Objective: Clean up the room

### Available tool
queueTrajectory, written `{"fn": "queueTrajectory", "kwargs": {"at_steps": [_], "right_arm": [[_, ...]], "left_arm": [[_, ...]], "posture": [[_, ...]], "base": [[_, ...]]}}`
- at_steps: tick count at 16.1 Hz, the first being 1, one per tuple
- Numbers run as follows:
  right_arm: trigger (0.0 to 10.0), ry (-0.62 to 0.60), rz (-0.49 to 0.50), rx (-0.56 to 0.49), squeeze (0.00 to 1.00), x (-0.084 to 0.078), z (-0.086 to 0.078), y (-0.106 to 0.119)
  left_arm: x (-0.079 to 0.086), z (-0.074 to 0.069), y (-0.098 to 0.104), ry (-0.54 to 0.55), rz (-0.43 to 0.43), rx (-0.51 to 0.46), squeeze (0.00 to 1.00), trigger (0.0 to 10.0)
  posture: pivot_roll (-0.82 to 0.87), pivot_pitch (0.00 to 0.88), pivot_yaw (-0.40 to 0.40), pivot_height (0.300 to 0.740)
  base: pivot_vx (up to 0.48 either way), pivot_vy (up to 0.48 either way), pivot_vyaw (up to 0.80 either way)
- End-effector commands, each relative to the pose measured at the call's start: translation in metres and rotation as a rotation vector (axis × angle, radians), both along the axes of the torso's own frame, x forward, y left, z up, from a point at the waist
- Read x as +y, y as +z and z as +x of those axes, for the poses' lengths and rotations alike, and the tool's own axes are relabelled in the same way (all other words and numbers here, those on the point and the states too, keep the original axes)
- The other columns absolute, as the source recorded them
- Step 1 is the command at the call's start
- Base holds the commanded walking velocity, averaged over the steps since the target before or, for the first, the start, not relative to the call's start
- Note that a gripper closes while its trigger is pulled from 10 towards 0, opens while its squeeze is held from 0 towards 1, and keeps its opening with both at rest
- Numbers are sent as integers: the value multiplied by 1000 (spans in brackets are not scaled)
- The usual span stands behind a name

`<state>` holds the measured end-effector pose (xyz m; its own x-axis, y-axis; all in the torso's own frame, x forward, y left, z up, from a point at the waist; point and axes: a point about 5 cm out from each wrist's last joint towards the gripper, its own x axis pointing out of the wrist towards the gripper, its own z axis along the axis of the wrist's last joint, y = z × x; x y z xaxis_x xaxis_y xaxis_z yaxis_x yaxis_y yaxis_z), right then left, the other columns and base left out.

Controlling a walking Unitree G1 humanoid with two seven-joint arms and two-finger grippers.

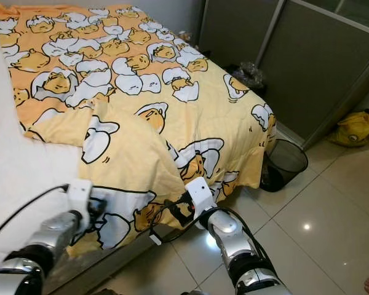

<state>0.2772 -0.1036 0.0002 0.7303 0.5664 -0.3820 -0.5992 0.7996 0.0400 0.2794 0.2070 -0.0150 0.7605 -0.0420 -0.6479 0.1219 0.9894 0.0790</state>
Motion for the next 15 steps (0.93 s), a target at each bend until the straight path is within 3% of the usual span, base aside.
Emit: {"fn": "queueTrajectory", "kwargs": {"at_steps": [1,6,15], "right_arm": [[10000,-16,0,-5,0,-3,1,1],[10000,-9,8,10,0,0,-2,-2],[10000,-9,13,-14,0,2,4,4]], "left_arm": [[-7,3,1,-33,5,-8,0,0],[-7,-4,-5,-64,24,7,0,0],[6,-6,-2,-90,112,-24,0,0]], "posture": [[62,0,-92,740],[72,0,-94,740],[87,0,-95,740]], "base": [[0,0,0],[0,0,0],[0,0,0]]}}
